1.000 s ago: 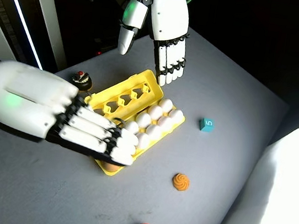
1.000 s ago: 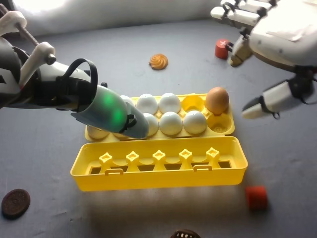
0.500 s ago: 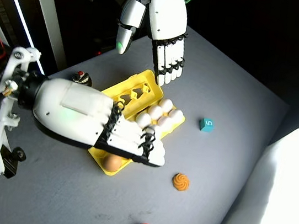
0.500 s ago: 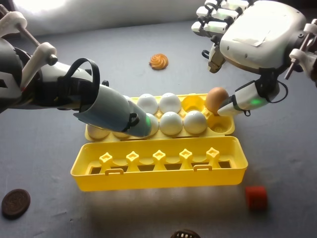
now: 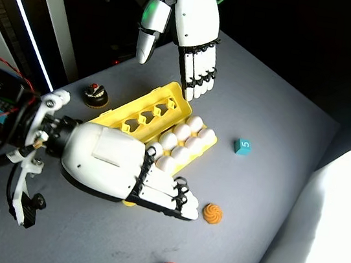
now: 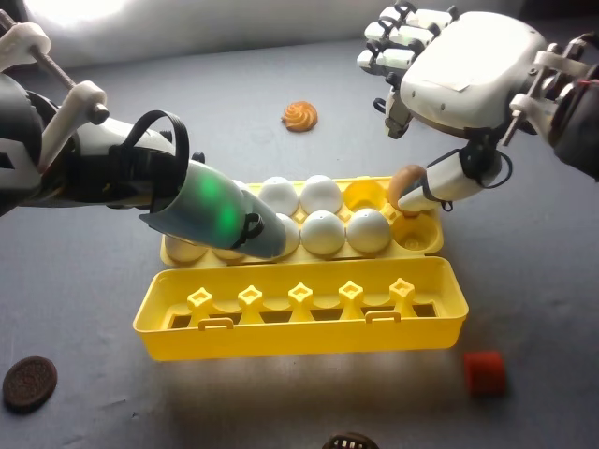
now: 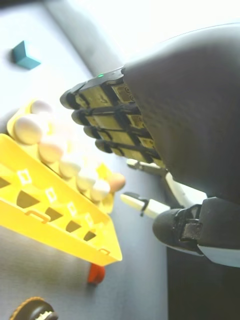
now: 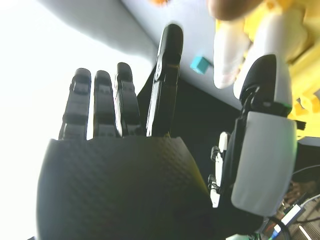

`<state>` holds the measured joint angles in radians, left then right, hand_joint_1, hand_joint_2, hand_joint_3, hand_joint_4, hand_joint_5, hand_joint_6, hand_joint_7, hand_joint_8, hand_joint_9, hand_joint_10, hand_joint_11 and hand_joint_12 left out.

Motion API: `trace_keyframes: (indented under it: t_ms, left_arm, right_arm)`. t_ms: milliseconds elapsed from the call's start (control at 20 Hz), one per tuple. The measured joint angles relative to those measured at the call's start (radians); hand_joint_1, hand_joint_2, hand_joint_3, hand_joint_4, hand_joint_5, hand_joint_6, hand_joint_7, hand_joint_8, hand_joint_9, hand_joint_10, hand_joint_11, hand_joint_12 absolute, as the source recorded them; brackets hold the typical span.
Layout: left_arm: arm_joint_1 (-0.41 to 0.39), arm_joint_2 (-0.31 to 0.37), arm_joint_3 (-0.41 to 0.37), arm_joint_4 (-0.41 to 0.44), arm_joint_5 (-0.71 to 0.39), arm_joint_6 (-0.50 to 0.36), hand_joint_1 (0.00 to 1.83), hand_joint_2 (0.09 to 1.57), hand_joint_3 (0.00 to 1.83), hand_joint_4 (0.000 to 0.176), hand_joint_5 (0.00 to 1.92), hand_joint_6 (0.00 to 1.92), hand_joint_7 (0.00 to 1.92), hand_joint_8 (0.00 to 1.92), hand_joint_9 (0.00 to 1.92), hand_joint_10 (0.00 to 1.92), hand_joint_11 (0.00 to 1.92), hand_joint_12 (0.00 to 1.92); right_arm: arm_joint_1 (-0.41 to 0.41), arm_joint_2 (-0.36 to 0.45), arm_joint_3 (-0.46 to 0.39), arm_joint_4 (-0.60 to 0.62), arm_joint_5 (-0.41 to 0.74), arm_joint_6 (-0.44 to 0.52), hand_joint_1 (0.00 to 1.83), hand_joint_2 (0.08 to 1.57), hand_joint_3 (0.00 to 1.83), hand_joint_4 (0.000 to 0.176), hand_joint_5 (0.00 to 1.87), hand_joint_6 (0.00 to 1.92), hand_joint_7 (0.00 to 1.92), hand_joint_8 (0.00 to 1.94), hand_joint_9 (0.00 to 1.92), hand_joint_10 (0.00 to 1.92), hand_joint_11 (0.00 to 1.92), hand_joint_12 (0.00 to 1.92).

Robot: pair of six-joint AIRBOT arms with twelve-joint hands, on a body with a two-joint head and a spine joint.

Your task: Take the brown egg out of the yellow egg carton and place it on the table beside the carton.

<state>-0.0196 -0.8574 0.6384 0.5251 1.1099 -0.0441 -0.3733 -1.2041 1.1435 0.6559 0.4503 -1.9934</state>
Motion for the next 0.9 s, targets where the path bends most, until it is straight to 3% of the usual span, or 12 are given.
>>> trace_keyframes:
  t_ms: [150, 250, 350, 450, 550, 750, 900]
  left_arm:
    - [0.000, 0.000, 0.000, 0.001, 0.000, 0.000, 0.00, 1.20, 0.00, 0.000, 0.04, 0.01, 0.04, 0.01, 0.02, 0.01, 0.01, 0.01]
    - [0.000, 0.000, 0.000, 0.005, -0.001, -0.002, 0.00, 1.19, 0.00, 0.000, 0.06, 0.01, 0.05, 0.01, 0.04, 0.01, 0.04, 0.02]
    - [0.000, 0.000, 0.000, 0.013, 0.000, -0.002, 0.00, 1.20, 0.00, 0.000, 0.06, 0.01, 0.06, 0.01, 0.04, 0.01, 0.03, 0.02]
    - [0.000, 0.000, 0.000, 0.013, 0.000, -0.002, 0.00, 1.20, 0.00, 0.000, 0.05, 0.01, 0.04, 0.00, 0.03, 0.00, 0.02, 0.02]
    - [0.000, 0.000, 0.000, 0.013, -0.001, -0.003, 0.00, 1.20, 0.00, 0.000, 0.04, 0.00, 0.03, 0.00, 0.02, 0.00, 0.01, 0.01]
    - [0.000, 0.000, 0.000, 0.013, -0.001, -0.004, 0.00, 1.20, 0.00, 0.000, 0.03, 0.01, 0.03, 0.00, 0.02, 0.00, 0.02, 0.01]
    - [0.005, 0.000, 0.000, 0.012, 0.000, -0.006, 0.00, 1.20, 0.00, 0.000, 0.02, 0.01, 0.02, 0.01, 0.01, 0.01, 0.01, 0.01]
  right_arm:
    - [-0.006, -0.022, 0.017, 0.000, 0.000, 0.000, 0.67, 0.82, 0.00, 0.085, 0.91, 0.00, 0.15, 0.00, 0.00, 0.00, 0.00, 0.00]
    - [-0.020, -0.031, 0.020, -0.001, 0.006, 0.000, 0.71, 0.81, 0.00, 0.075, 0.92, 0.01, 0.16, 0.01, 0.00, 0.00, 0.00, 0.00]
    - [-0.032, -0.040, 0.029, -0.001, -0.003, 0.000, 0.69, 0.82, 0.00, 0.083, 0.92, 0.00, 0.15, 0.00, 0.00, 0.00, 0.00, 0.00]
    - [-0.039, -0.049, 0.043, 0.000, -0.006, 0.000, 0.73, 0.81, 0.00, 0.075, 0.95, 0.01, 0.16, 0.00, 0.00, 0.00, 0.00, 0.00]
    - [-0.041, -0.053, 0.054, -0.001, 0.002, 0.000, 0.72, 0.81, 0.00, 0.086, 0.94, 0.01, 0.17, 0.01, 0.00, 0.00, 0.00, 0.00]
    - [-0.041, -0.068, 0.069, -0.001, 0.009, 0.002, 0.77, 0.83, 0.00, 0.054, 0.96, 0.01, 0.20, 0.01, 0.00, 0.00, 0.00, 0.00]
    - [-0.041, -0.071, 0.072, -0.001, 0.008, 0.004, 0.82, 0.83, 0.00, 0.058, 1.00, 0.02, 0.23, 0.01, 0.00, 0.00, 0.00, 0.00]
